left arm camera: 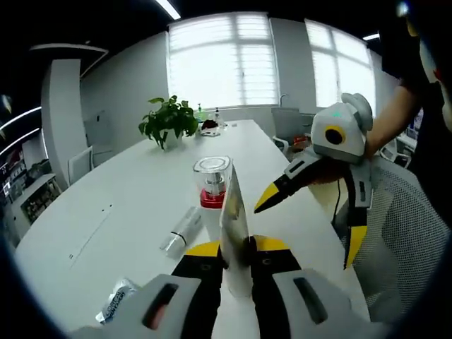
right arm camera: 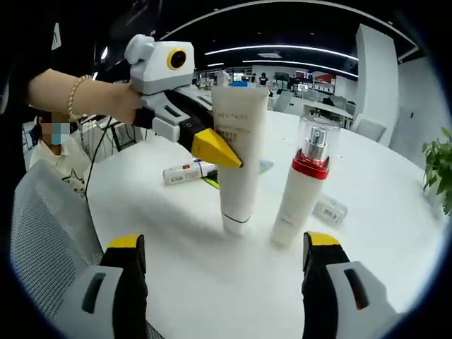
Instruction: Arrange the skincare products in the storage area until every visible bottle or jar stands upright without overlapping.
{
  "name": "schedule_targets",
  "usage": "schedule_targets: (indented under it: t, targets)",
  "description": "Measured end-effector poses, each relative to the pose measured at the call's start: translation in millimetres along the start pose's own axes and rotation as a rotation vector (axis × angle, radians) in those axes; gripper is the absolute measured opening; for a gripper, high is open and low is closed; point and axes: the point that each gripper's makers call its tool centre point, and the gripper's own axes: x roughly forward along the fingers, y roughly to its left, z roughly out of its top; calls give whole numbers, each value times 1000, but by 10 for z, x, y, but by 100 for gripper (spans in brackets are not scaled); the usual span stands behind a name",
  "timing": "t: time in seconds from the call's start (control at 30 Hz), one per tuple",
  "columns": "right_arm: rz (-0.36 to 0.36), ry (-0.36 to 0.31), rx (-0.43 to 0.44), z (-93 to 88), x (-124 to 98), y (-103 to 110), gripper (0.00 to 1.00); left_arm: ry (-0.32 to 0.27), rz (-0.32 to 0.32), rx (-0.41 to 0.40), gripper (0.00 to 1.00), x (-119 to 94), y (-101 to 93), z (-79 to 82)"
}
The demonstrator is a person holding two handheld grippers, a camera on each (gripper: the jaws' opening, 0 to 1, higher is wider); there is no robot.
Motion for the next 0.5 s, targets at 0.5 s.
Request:
schedule_targets:
  t: [0.5]
  targets:
    - [-33, 15, 64, -71, -24, -45, 99, -8, -4, -2, 17, 164, 211, 44]
